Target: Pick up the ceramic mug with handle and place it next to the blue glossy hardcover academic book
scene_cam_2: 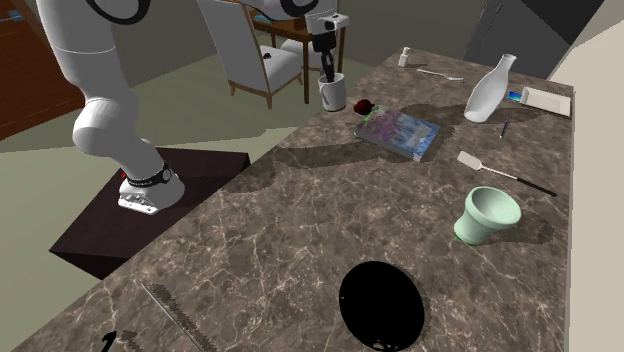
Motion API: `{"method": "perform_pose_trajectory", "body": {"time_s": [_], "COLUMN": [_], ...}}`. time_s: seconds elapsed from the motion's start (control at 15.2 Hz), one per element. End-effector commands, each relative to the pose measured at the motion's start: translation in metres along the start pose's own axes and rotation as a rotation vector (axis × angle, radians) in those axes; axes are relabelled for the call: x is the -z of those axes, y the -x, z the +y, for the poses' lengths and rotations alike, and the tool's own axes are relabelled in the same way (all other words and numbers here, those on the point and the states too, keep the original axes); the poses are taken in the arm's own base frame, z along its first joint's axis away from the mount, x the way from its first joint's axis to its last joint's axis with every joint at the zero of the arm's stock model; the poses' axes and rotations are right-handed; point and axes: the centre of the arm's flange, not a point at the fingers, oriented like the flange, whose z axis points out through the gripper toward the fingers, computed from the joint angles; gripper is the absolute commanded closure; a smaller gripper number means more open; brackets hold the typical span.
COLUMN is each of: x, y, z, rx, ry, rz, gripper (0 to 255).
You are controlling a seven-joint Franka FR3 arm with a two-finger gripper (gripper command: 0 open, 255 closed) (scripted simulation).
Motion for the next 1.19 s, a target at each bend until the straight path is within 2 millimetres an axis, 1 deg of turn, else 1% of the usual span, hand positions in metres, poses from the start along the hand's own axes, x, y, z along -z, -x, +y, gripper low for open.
{"method": "perform_pose_trajectory", "body": {"time_s": [0.0, 1.12], "x": [-0.010, -0.096], "y": [0.002, 0.020], "z": [-0.002, -0.018], "rx": [0.000, 0.000], "ry": [0.000, 0.000], "rz": [0.001, 0.001], "gripper": [255, 255]}}
